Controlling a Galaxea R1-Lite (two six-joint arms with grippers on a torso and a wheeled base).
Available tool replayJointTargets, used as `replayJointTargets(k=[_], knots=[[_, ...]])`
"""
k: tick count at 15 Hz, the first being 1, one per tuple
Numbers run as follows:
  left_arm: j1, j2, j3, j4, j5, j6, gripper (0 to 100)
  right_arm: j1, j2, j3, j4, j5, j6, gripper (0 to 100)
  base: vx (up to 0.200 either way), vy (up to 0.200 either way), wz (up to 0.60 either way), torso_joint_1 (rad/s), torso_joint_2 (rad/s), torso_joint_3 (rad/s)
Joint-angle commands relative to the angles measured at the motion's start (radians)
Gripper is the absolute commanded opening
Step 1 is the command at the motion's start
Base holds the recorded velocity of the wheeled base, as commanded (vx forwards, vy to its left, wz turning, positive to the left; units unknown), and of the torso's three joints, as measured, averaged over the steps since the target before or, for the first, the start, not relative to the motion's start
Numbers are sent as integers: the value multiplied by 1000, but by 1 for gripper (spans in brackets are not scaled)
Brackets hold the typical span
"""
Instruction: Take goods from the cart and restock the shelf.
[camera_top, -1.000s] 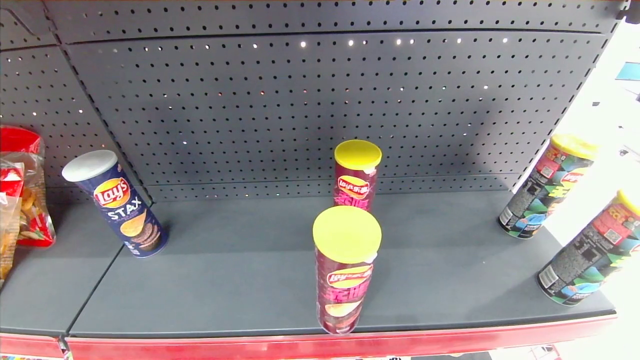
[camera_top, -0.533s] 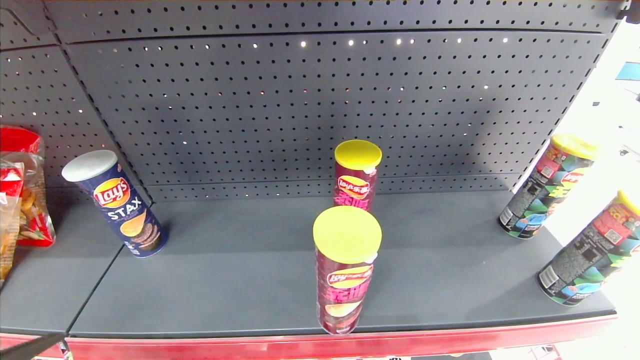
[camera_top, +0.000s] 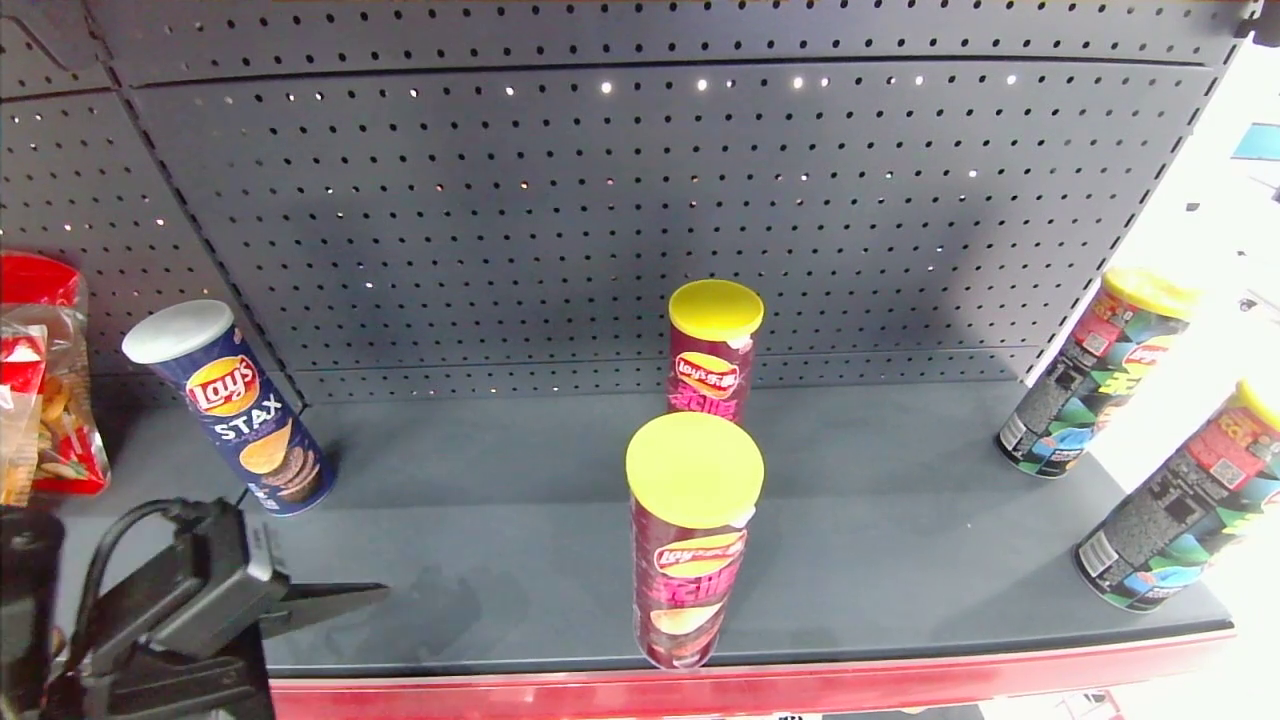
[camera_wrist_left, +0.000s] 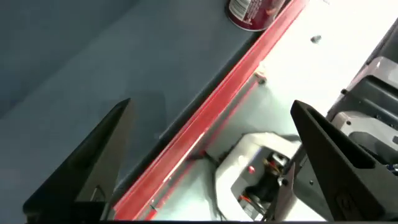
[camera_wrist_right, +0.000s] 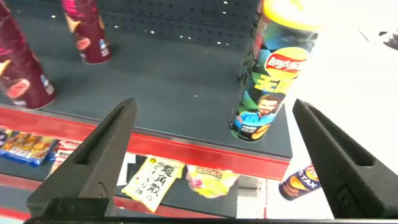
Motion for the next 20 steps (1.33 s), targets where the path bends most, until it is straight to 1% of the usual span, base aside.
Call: replayJointTargets(k=[1, 2, 4, 11, 14, 16, 20], knots=[[-34, 189, -42, -55, -5, -1, 100, -12, 5, 1, 0, 0, 0, 100, 0, 0, 0, 0, 0, 0], [-48, 240, -63, -86, -6, -1, 100, -16, 5, 7, 0, 1, 0, 100, 0, 0, 0, 0, 0, 0], [-62, 298, -88, -103, -6, 1, 100, -17, 5, 12, 0, 1, 0, 100, 0, 0, 0, 0, 0, 0], [-114, 431, -198, -103, -3, 5, 100, -17, 3, 10, 0, 0, 0, 100, 0, 0, 0, 0, 0, 0], [-132, 464, -209, -104, 3, 7, 100, -17, 0, 10, 0, 0, 0, 100, 0, 0, 0, 0, 0, 0], [-140, 484, -217, -109, 11, 7, 100, -17, 0, 7, 0, 0, 0, 100, 0, 0, 0, 0, 0, 0], [-141, 537, -261, -131, 31, 7, 100, -17, 0, 4, 0, 0, 0, 100, 0, 0, 0, 0, 0, 0]])
